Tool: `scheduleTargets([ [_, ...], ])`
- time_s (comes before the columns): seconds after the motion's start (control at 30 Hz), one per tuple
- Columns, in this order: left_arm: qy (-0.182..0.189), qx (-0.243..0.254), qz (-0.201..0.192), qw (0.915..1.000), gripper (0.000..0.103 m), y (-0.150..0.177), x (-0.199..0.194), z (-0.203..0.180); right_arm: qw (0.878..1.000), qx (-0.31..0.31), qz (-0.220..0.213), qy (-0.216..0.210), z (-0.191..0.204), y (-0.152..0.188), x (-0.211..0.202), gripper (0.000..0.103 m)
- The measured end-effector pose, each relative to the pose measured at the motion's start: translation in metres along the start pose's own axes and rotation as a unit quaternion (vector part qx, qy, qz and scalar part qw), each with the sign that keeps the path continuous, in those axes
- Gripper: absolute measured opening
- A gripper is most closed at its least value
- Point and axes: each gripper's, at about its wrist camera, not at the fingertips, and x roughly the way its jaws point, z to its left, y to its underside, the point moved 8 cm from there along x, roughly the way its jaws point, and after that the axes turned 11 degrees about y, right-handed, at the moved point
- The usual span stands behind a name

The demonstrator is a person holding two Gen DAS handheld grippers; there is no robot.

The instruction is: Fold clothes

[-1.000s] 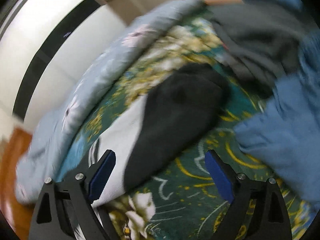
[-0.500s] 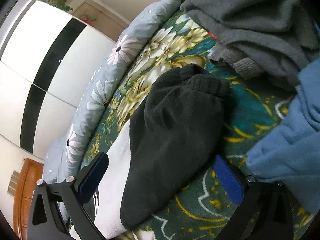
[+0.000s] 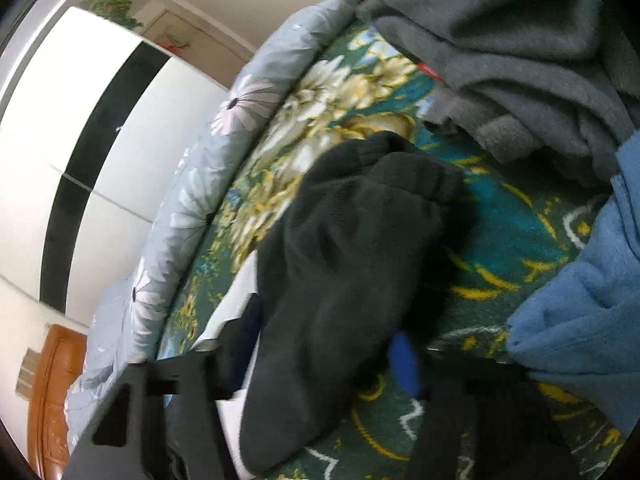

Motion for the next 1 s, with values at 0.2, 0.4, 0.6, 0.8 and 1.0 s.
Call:
scheduleTargets([
  [0.2, 0.021, -0.020, 0.000, 0.9996, 0.103, -0.003, -0.006, 0.002, 0.999, -0.026, -0.029, -0.005, 0.006, -0.004, -0.019, 0.014],
  [0.4, 0.017, -0.003, -0.021, 0.9996, 0.103, -0.010, -0.029, -0.016, 0.982, -0.164, -0.095, -0.020, 0.091, 0.005, -0.075, 0.011],
  [0.6, -0.021, 0.065, -0.097, 0.9930, 0.103, -0.029, -0.094, -0.041, 0.928, -0.338, -0.129, -0.083, 0.216, 0.080, -0.138, 0.010],
  [0.8, -0.065, 0.068, -0.177, 0.9797, 0.103, -0.046, -0.167, -0.031, 0.874, -0.449, -0.108, -0.149, 0.311, 0.190, -0.162, 0.010],
  [1.0, -0.042, 0.004, -0.227, 0.9730, 0.103, -0.053, -0.221, -0.002, 0.824, -0.532, -0.065, -0.183, 0.360, 0.317, -0.149, 0.009],
])
